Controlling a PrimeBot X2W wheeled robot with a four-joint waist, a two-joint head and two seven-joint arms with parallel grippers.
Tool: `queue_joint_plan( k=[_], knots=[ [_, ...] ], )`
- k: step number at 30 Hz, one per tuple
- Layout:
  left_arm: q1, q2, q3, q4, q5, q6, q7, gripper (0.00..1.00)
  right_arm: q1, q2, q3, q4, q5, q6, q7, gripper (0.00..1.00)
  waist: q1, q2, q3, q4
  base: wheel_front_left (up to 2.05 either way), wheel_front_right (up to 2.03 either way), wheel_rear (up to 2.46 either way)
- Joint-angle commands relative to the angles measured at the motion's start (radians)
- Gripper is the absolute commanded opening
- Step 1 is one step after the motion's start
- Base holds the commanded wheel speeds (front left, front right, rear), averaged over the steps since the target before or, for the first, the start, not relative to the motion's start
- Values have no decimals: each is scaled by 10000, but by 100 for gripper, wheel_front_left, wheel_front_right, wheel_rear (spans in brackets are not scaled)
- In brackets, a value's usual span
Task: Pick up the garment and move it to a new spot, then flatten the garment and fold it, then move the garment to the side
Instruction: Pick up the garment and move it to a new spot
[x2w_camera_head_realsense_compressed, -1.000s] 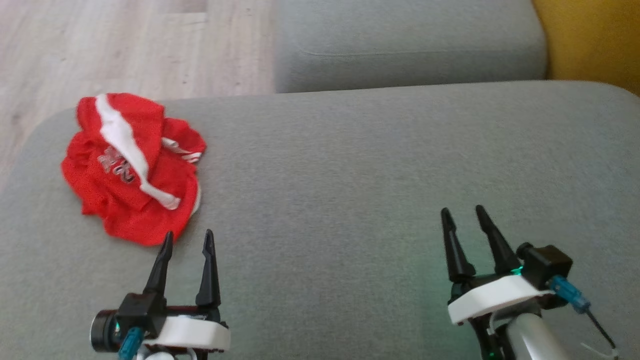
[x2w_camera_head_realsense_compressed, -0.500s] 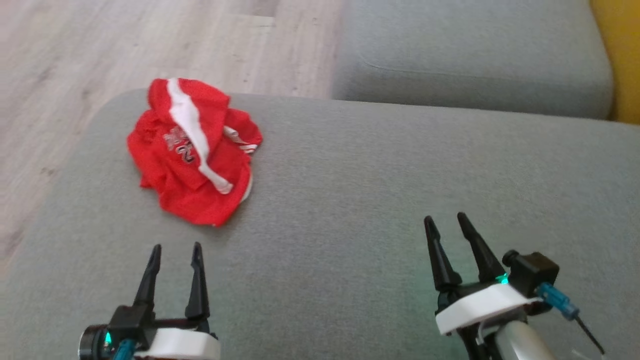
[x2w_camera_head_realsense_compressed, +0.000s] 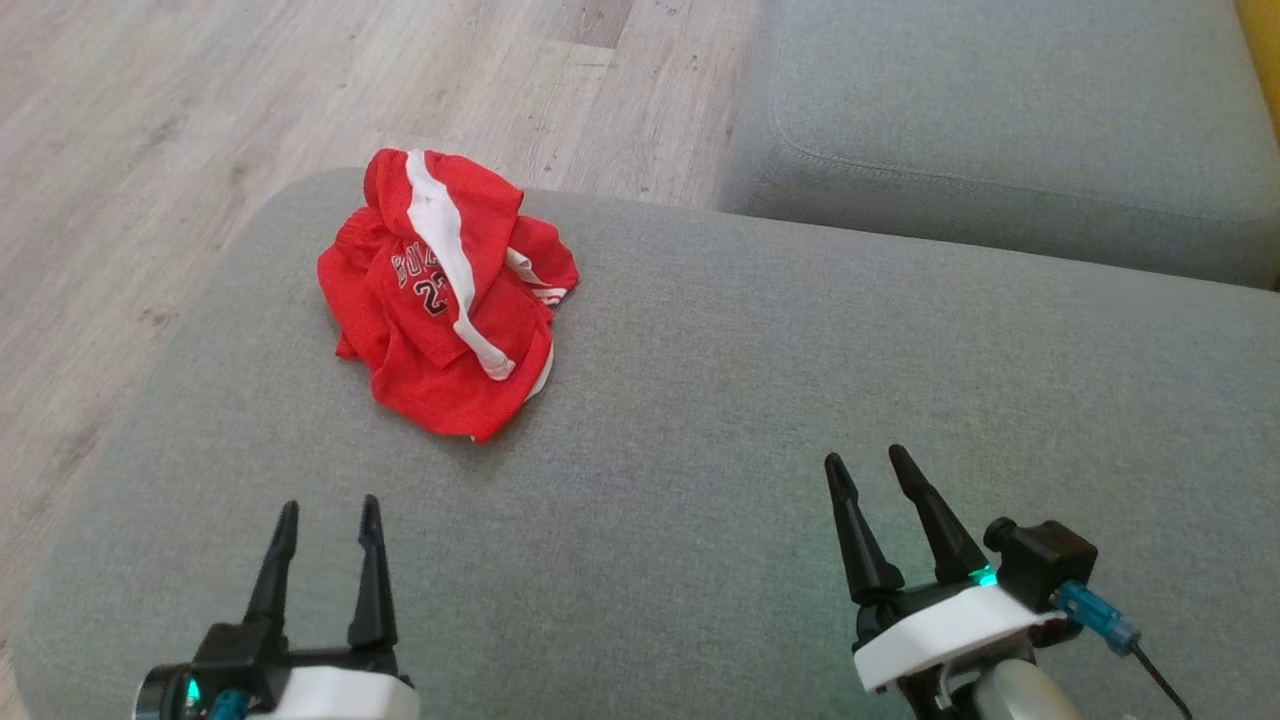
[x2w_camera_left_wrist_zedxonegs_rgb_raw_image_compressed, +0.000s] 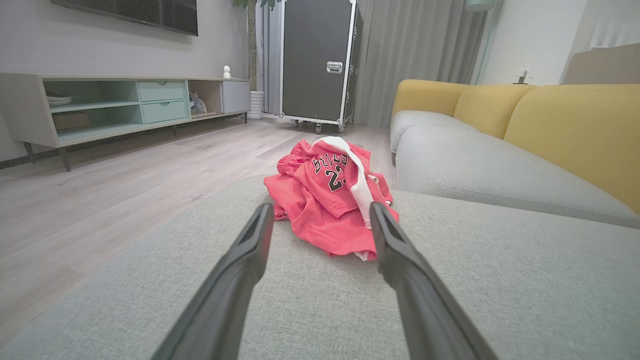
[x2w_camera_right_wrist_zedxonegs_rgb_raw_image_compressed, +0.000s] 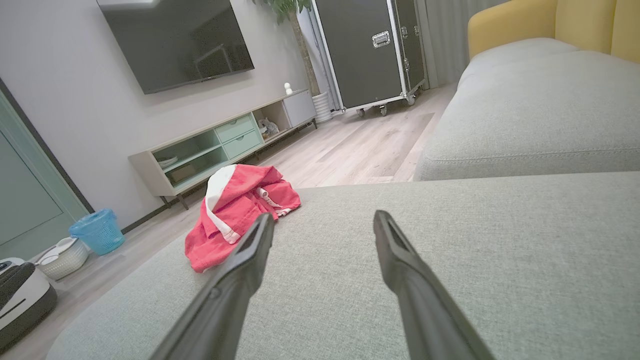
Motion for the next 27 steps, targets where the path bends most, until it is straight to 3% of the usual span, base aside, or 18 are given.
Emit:
queue_joint_plan(
  k=[1, 7, 12, 19, 23, 27],
  knots=[
    [-382, -14, 408, -336, 104, -11, -95, 100, -243, -50, 219, -354, 50, 40, -111, 100, 0, 0, 19, -9, 0, 0, 0],
    [-893, 228, 347, -53, 390, -303, -95, 100, -421, -50, 243, -433, 1, 40, -111, 100, 0, 0, 435, -170, 0, 0, 0],
    [-2728, 970, 142, 846, 486, -664, 78, 100, -742, -50, -5, -508, -269, 40, -111, 100, 0, 0, 1140, -456, 0, 0, 0],
    [-6365, 2224, -1384, 3056, 465, -940, 2345, 100, -1179, -50, -423, -719, -614, 40, -111, 100, 0, 0, 2230, -958, 0, 0, 0],
    [-7767, 2775, -2473, 4241, -653, -947, 3506, 100, -1470, -50, -467, -792, -651, 40, -111, 100, 0, 0, 2635, -1409, 0, 0, 0],
    [-8541, 3425, -2907, 5254, -1674, -948, 4445, 100, -1626, -50, -285, -851, -682, 40, -111, 100, 0, 0, 2916, -1824, 0, 0, 0]
  ],
)
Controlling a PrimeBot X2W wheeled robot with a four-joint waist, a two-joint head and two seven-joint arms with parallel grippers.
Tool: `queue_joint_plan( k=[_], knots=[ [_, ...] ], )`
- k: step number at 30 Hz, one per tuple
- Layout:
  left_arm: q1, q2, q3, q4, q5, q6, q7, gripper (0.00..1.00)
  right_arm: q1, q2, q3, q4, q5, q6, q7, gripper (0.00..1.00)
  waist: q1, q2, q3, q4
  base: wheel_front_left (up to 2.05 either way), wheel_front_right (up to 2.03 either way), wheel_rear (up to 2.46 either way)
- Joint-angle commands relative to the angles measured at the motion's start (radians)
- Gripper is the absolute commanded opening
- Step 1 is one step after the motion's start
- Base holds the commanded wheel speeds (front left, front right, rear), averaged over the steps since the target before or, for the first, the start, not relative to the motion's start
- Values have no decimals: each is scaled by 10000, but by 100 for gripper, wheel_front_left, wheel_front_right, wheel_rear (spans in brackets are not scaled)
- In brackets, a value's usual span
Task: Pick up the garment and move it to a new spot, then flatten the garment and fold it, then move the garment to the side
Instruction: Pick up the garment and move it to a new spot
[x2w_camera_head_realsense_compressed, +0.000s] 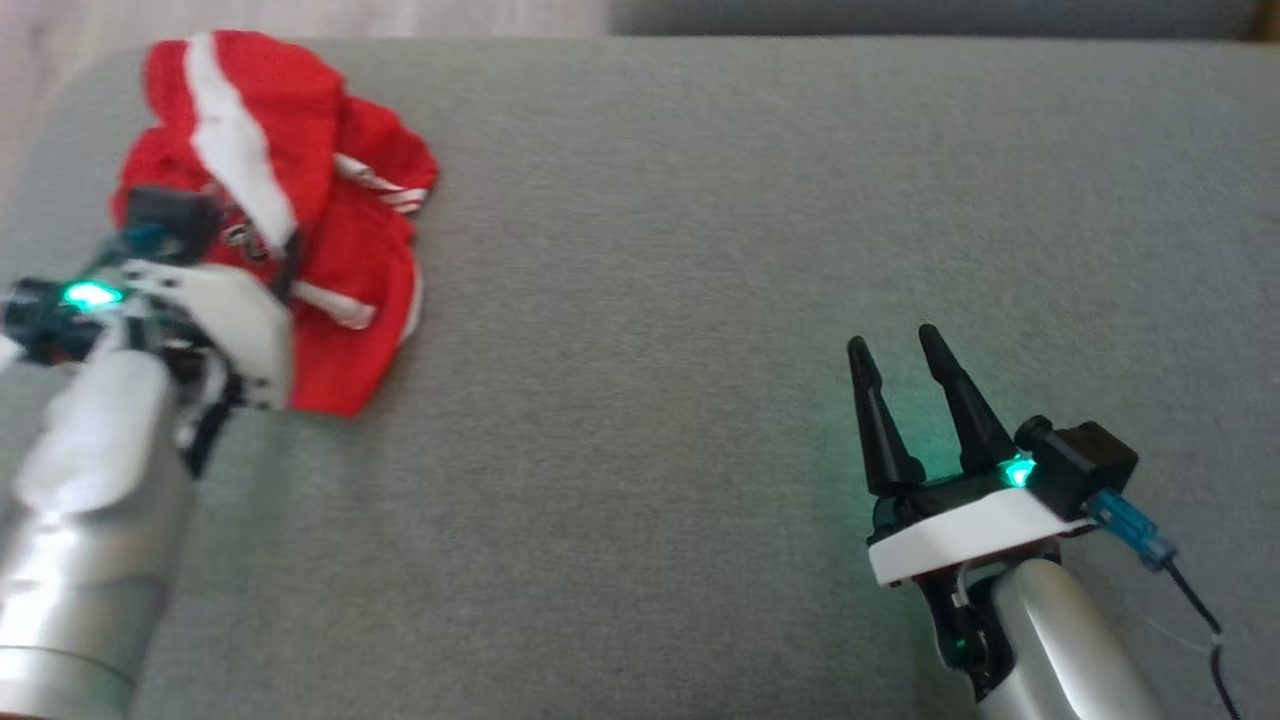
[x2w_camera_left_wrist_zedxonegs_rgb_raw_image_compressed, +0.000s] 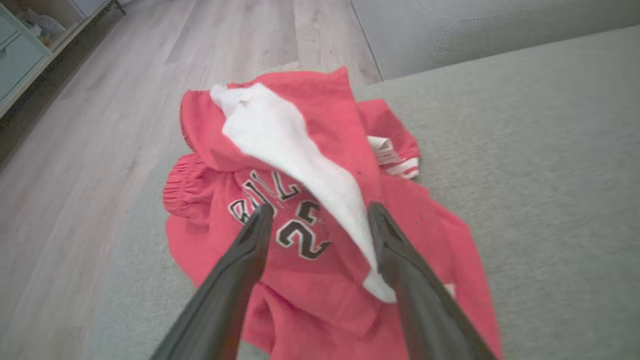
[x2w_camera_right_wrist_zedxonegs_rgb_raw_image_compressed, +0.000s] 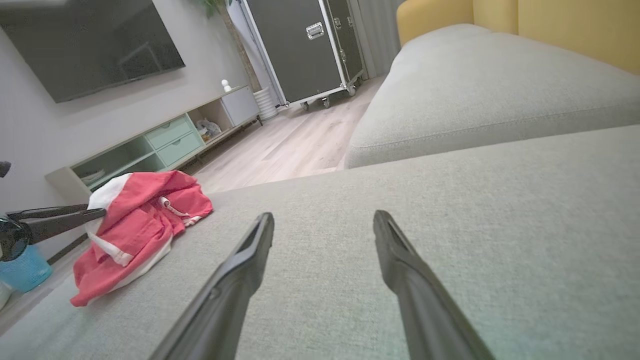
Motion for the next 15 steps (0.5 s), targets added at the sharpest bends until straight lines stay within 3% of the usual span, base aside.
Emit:
queue_joint_plan(
  k=[1, 6, 8, 15],
  knots=[
    [-670, 845, 292, 88, -133, 22, 98, 100, -341, -24, 298, -375, -57, 40, -111, 100, -3, 0, 343, -425, 0, 0, 0],
    [-1006, 928, 329, 1031, -1159, 21, -13, 100, -450, -24, 211, -443, -88, 40, -111, 100, -3, 0, 537, -797, 0, 0, 0],
    [-1039, 920, 227, 1148, -1469, 21, -222, 0, -458, -24, 195, -428, -116, 40, -111, 100, -3, 0, 545, -853, 0, 0, 0],
    [-1112, 703, 117, 829, -2612, 20, -1893, 0, -400, -24, 227, -338, -81, 40, -111, 100, -3, 0, 183, -948, 0, 0, 0]
  ],
)
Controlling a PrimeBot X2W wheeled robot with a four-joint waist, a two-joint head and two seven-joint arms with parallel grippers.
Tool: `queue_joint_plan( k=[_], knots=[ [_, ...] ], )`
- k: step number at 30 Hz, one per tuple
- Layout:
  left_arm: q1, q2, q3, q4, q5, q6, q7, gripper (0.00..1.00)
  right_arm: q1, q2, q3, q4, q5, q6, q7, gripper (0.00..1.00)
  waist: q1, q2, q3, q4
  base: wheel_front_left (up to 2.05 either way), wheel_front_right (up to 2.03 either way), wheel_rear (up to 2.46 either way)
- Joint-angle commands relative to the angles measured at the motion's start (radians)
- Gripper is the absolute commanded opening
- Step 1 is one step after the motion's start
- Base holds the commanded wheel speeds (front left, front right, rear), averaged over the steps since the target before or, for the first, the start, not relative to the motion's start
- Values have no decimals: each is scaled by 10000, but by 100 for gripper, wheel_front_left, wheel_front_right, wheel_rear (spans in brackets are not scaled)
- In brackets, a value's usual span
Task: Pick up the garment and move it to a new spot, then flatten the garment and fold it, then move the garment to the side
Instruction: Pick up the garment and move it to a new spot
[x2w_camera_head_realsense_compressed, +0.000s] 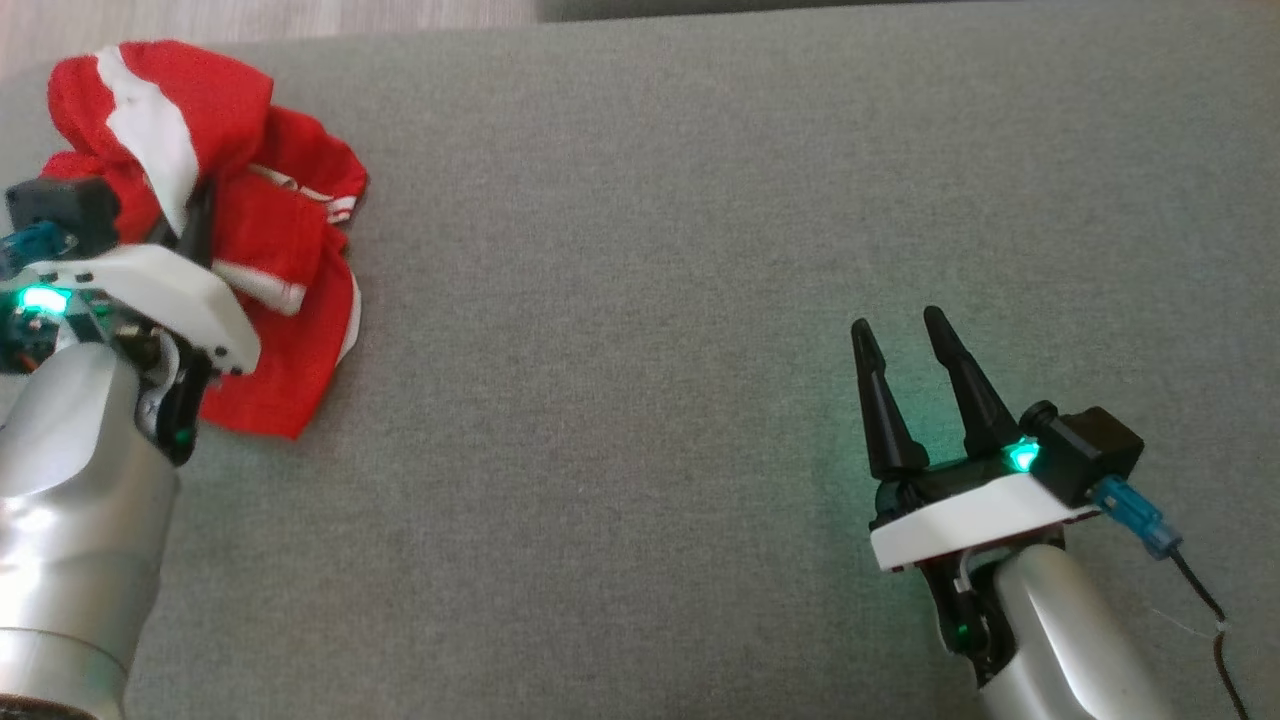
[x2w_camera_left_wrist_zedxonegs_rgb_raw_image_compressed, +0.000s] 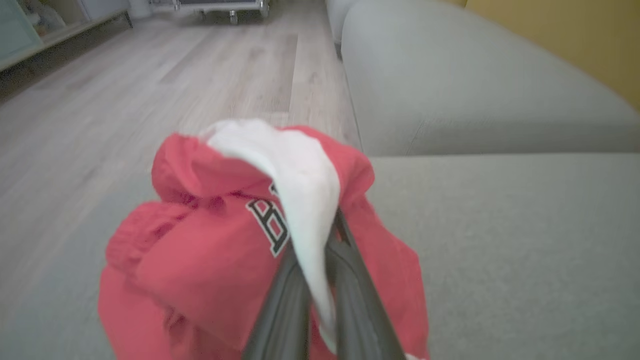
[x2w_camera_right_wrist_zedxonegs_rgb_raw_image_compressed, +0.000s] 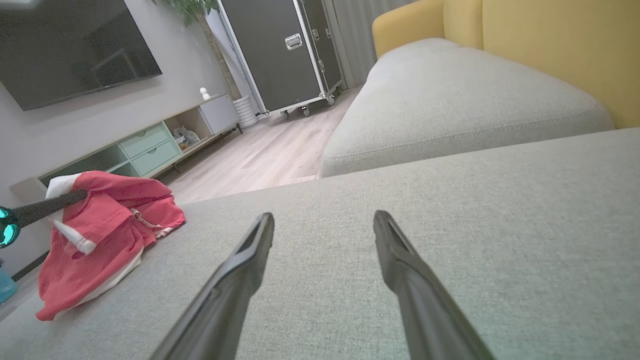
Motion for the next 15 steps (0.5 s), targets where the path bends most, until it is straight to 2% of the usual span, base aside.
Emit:
queue_joint_plan(
  k=[1, 8, 15],
  knots=[
    [-537, 384, 249, -352, -76, 18, -181, 0, -186, -16, 244, -264, 9, 40, -111, 100, 0, 0, -110, -11, 0, 0, 0],
    [-514, 406, -338, -2079, -893, 18, -2015, 0, 71, -16, 347, -137, 114, 40, -111, 100, 0, 0, -838, -18, 0, 0, 0],
    [-382, 230, -816, -4425, -1072, 41, -2402, 0, 258, -16, 503, -67, 288, 40, -111, 100, 0, 0, -1333, -186, 0, 0, 0]
  ],
)
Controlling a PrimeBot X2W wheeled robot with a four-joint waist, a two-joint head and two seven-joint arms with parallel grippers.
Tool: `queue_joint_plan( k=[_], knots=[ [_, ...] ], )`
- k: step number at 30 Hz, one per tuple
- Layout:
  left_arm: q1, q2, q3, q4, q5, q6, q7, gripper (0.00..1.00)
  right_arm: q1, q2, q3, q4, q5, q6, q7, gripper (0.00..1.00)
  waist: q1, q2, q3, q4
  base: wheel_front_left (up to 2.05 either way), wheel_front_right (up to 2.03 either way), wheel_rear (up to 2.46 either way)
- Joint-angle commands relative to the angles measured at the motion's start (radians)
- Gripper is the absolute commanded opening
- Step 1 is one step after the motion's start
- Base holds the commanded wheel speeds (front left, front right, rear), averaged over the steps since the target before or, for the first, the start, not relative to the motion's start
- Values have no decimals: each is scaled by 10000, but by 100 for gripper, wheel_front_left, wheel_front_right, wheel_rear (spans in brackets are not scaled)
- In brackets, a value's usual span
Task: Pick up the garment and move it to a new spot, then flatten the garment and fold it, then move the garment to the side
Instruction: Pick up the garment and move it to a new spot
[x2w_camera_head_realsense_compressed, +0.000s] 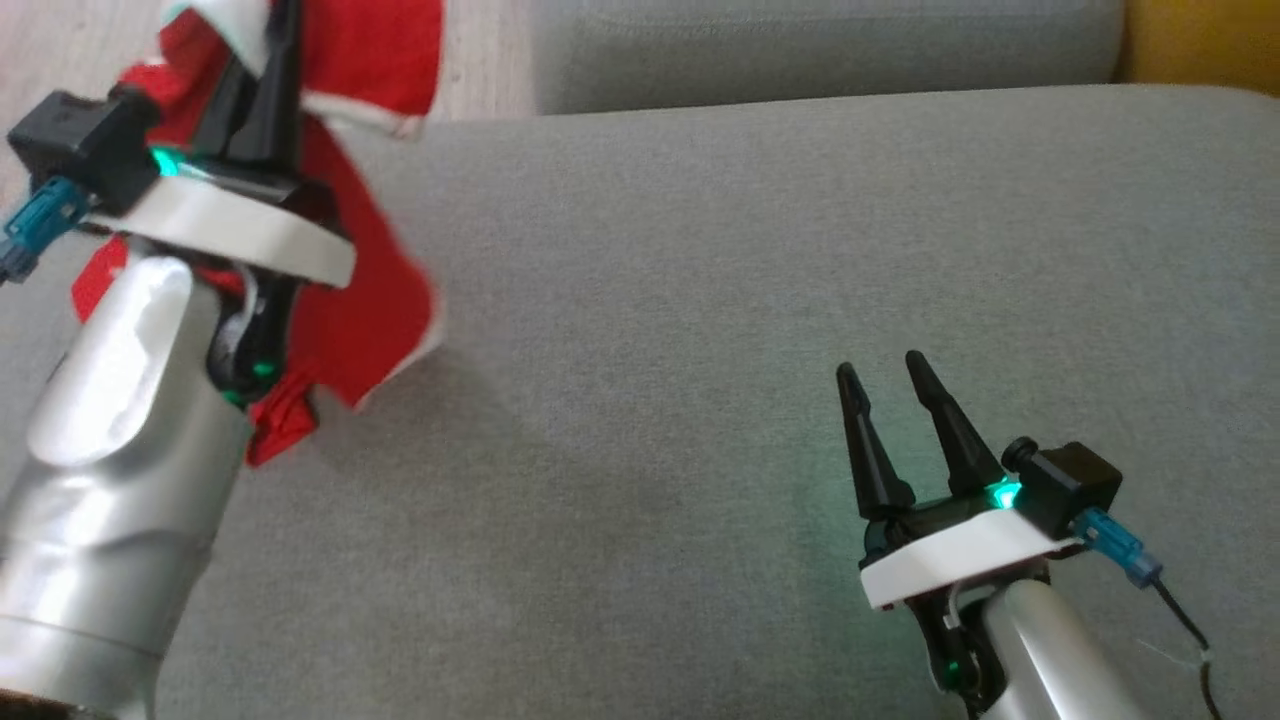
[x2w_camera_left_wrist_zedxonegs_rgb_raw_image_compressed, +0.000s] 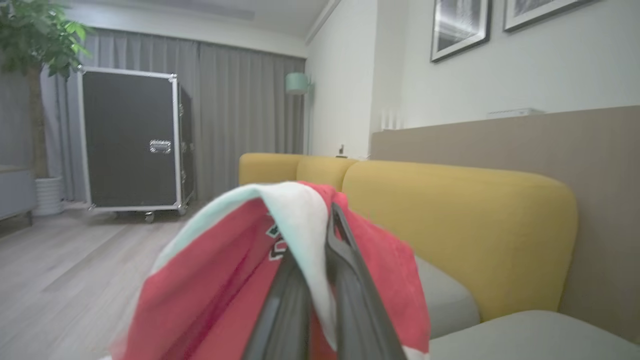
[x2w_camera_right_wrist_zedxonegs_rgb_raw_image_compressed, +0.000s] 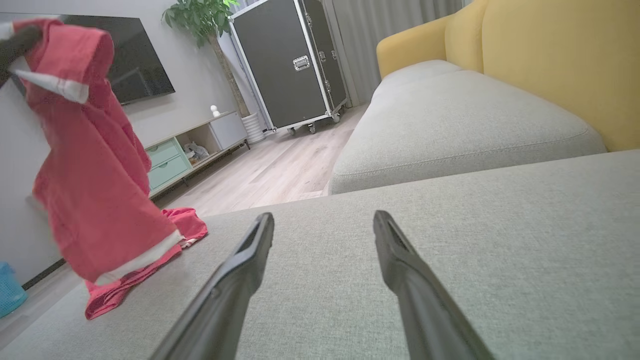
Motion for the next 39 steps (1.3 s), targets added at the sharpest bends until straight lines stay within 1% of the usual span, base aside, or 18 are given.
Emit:
queue_joint_plan(
  k=[1, 8, 14, 17, 21, 25, 26, 29, 30, 32, 35, 39],
  knots=[
    [-401, 187, 202, -693, 8, 88, -29, 0, -170, -16, 267, -274, 67, 40, -111, 100, 2, 0, -85, -141, 0, 0, 0],
    [-467, -242, -300, -2466, 243, 637, 696, 0, -311, -16, 434, -398, 250, 40, -111, 100, 2, 0, 61, -852, 0, 0, 0],
    [-657, -689, -839, -3112, 430, 940, 1357, 0, -668, -16, 458, -708, 498, 40, -111, 100, 2, 0, 587, -1918, 0, 0, 0],
    [-836, -952, -1072, -3007, 509, 1007, 1540, 0, -883, -16, 435, -971, 729, 40, -111, 100, 2, 0, 976, -2576, 0, 0, 0],
    [-1220, -1241, -1343, -2377, 670, 970, 1635, 0, -1143, -16, 453, -1384, 1160, 40, -111, 100, 2, 0, 1542, -3539, 0, 0, 0],
    [-1758, -1560, -1599, -1238, 814, 718, 1464, 0, -1310, -16, 467, -1676, 1530, 40, -111, 100, 2, 0, 1977, -4261, 0, 0, 0],
    [-1897, -1657, -1633, -894, 831, 653, 1342, 100, -1332, -16, 433, -1713, 1586, 40, -111, 100, 2, 0, 2042, -4354, 0, 0, 0],
    [-2409, -1693, -1776, 125, 1175, 543, 845, 100, -1357, -16, 336, -1767, 1668, 40, -111, 100, 2, 0, 2137, -4468, 0, 0, 0],
    [-2409, -1693, -1776, 125, 1175, 543, 845, 100, -1357, -16, 336, -1767, 1668, 40, -111, 100, 2, 0, 2137, -4468, 0, 0, 0],
    [-2666, -1709, -1678, 656, 1257, 532, 365, 100, -1349, -16, 207, -1783, 1655, 40, -111, 100, 2, 0, 2148, -4367, 0, 0, 0],
    [-2779, -1627, -1560, 1226, 1209, 407, -50, 100, -1297, -16, -29, -1758, 1507, 40, -111, 100, 2, 0, 2006, -3936, 0, 0, 0],
    [-2474, -1293, -1499, 1532, 1249, 242, -378, 100, -1182, -16, -307, -1590, 1136, 40, -111, 100, 2, 0, 1626, -3129, 0, 0, 0]
  ],
)
